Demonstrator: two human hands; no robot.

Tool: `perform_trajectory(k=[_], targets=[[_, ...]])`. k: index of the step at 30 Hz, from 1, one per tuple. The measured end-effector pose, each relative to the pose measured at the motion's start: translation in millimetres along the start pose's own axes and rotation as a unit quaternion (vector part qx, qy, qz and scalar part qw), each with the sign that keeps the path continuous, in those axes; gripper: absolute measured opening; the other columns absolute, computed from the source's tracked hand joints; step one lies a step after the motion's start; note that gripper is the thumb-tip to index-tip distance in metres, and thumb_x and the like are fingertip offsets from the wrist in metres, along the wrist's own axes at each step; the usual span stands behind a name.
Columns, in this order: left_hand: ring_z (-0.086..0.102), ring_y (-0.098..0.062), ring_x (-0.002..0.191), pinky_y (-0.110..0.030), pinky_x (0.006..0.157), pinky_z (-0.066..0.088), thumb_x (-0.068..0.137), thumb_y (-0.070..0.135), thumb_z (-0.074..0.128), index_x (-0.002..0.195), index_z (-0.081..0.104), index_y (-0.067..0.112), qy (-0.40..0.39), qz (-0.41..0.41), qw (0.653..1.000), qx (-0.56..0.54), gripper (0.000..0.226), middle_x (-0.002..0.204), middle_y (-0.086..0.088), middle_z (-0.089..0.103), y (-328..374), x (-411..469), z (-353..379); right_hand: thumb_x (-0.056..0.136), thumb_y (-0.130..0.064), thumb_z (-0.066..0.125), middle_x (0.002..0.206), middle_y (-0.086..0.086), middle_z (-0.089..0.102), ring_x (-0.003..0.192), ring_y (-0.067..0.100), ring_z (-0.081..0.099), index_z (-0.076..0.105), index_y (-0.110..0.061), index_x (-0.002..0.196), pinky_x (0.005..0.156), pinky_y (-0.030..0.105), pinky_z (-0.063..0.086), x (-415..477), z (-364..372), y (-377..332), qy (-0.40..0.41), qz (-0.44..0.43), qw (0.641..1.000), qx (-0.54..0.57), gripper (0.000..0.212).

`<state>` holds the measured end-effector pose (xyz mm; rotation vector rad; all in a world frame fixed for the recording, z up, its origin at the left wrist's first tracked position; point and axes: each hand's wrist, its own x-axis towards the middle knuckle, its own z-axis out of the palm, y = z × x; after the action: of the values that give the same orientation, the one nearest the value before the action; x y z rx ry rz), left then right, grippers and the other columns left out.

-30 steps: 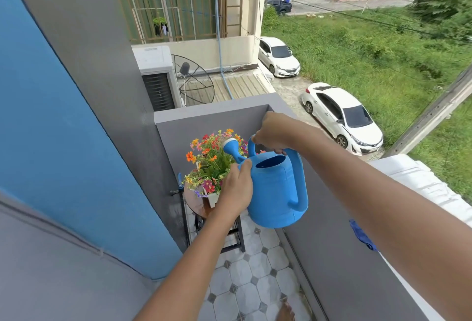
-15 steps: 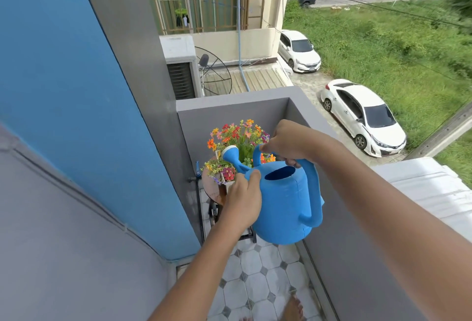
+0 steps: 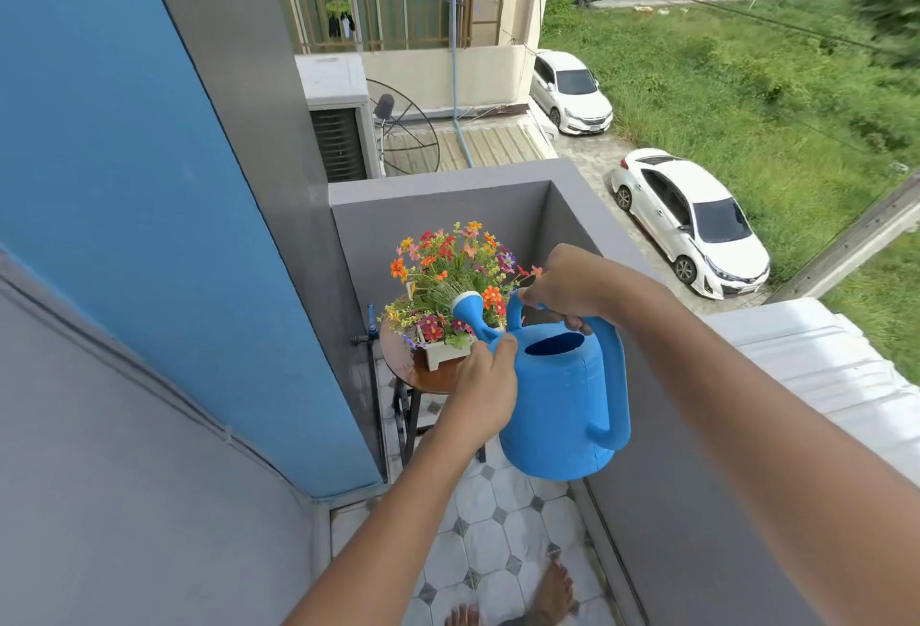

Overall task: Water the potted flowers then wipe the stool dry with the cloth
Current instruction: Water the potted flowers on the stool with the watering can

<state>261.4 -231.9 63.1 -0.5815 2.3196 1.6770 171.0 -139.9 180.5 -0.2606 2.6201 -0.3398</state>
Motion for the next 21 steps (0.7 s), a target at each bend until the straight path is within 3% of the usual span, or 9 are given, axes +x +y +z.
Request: perform_trajectory(k=[5, 8, 12, 14, 19, 21], targets=[[0.055, -0.034, 0.107, -0.045, 0.078, 0.04, 0.098, 0.05, 0.024, 0.097, 0.049, 0.015, -0.048, 0.015, 0.999, 0.009, 0.043, 0.112, -0.019, 0.056, 0.3, 2.9, 20.5, 0.097, -0.024, 0.055, 0.053, 0.009, 0.058, 0.032, 0.013, 0.047, 0.069, 0.008, 0.083, 0.045, 0.023, 0.042, -3.2, -1.2, 17.7, -0.014, 0.028, 0.999, -0.001, 0.038], [0.054, -0.032, 0.105, -0.043, 0.078, 0.038, 0.1, 0.049, 0.025, 0.1, 0.05, 0.016, -0.064, 0.015, 0.998, 0.007, 0.041, 0.111, -0.017, 0.054, 0.4, 3.6, 29.8, 0.098, -0.025, 0.053, 0.051, 0.008, 0.058, 0.023, 0.008, 0.045, 0.071, 0.01, 0.085, 0.046, 0.023, 0.04, -4.6, -1.5, 27.5, -0.016, 0.034, 0.999, -0.004, 0.042], [0.055, -0.022, 0.09, -0.037, 0.068, 0.037, 0.095, 0.056, 0.027, 0.11, 0.054, 0.012, -0.06, -0.004, 0.998, -0.007, 0.053, 0.103, -0.011, 0.058, 4.4, 9.0, 35.8, 0.098, -0.025, 0.053, 0.032, 0.003, 0.052, 0.019, 0.009, 0.042, 0.061, -0.001, 0.054, 0.052, 0.025, 0.042, -0.6, -1.9, 36.6, 0.001, 0.048, 0.999, 0.002, 0.051], [0.055, -0.023, 0.09, -0.037, 0.067, 0.037, 0.095, 0.056, 0.026, 0.11, 0.054, 0.013, -0.061, 0.002, 0.998, -0.005, 0.053, 0.103, -0.01, 0.058, 7.6, 12.2, 36.0, 0.097, -0.026, 0.053, 0.029, 0.002, 0.051, 0.019, 0.01, 0.043, 0.057, -0.003, 0.051, 0.053, 0.025, 0.044, 3.3, -4.2, 38.7, 0.007, 0.049, 0.999, 0.005, 0.051], [0.056, -0.03, 0.103, -0.045, 0.079, 0.041, 0.093, 0.058, 0.024, 0.111, 0.056, 0.013, -0.064, 0.029, 0.997, 0.014, 0.059, 0.109, -0.012, 0.059, 17.8, 19.6, 31.3, 0.097, -0.023, 0.051, 0.041, 0.008, 0.056, 0.021, 0.011, 0.044, 0.059, 0.0, 0.058, 0.05, 0.025, 0.041, 8.6, -13.4, 38.7, -0.005, 0.043, 0.999, -0.007, 0.046], [0.054, -0.035, 0.11, -0.048, 0.09, 0.043, 0.098, 0.051, 0.024, 0.107, 0.055, 0.012, -0.059, 0.046, 0.997, 0.029, 0.051, 0.112, -0.016, 0.058, 21.5, 22.2, 27.1, 0.097, -0.022, 0.049, 0.049, 0.011, 0.06, 0.02, 0.008, 0.043, 0.062, 0.002, 0.062, 0.05, 0.023, 0.04, 9.8, -16.1, 36.3, -0.003, 0.038, 0.999, -0.019, 0.045]])
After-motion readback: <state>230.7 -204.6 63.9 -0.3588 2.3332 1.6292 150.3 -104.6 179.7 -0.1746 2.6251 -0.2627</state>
